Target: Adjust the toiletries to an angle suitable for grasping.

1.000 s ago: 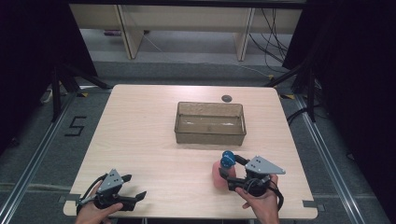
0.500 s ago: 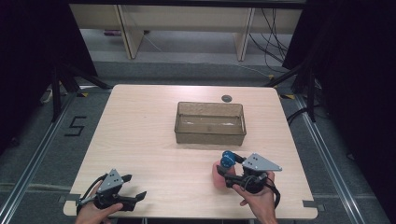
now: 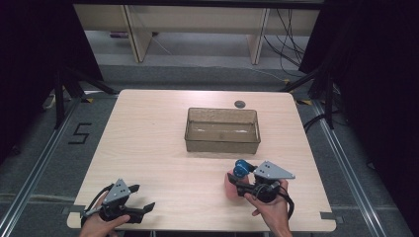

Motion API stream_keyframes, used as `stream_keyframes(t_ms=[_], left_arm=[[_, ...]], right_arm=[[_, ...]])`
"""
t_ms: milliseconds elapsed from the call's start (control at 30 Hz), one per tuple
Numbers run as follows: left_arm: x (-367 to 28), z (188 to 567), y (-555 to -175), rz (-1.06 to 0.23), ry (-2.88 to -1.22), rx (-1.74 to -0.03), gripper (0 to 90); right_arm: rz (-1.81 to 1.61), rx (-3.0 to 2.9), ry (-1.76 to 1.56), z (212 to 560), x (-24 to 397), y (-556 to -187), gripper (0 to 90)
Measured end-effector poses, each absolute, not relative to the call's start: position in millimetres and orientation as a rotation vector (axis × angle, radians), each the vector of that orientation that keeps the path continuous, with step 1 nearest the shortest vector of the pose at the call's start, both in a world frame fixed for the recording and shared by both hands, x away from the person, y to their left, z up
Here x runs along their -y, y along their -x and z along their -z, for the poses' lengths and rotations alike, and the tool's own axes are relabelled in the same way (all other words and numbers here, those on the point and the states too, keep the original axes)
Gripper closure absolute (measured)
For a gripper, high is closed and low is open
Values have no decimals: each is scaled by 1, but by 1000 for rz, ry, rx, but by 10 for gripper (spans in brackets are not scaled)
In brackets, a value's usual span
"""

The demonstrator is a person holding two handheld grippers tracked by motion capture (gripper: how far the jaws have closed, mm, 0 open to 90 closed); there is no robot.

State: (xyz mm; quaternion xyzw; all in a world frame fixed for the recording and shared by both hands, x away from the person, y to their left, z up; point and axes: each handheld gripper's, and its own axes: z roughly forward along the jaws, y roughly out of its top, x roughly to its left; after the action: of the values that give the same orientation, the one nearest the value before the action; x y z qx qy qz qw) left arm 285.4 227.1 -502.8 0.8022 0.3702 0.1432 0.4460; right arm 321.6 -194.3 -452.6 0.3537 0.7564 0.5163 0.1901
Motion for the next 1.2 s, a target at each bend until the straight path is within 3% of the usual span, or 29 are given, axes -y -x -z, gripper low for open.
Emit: stream_keyframes(t_ms=[467,1200], left_arm=[[-226,501,-286,-356,-1987,-912,148],[-227,500,-287,-369,-1990,-922,148]], right_arm=[[-1449,-2130,-971,456,195,-324,484],[-1379,-2112,-935,452,189,-320,533]])
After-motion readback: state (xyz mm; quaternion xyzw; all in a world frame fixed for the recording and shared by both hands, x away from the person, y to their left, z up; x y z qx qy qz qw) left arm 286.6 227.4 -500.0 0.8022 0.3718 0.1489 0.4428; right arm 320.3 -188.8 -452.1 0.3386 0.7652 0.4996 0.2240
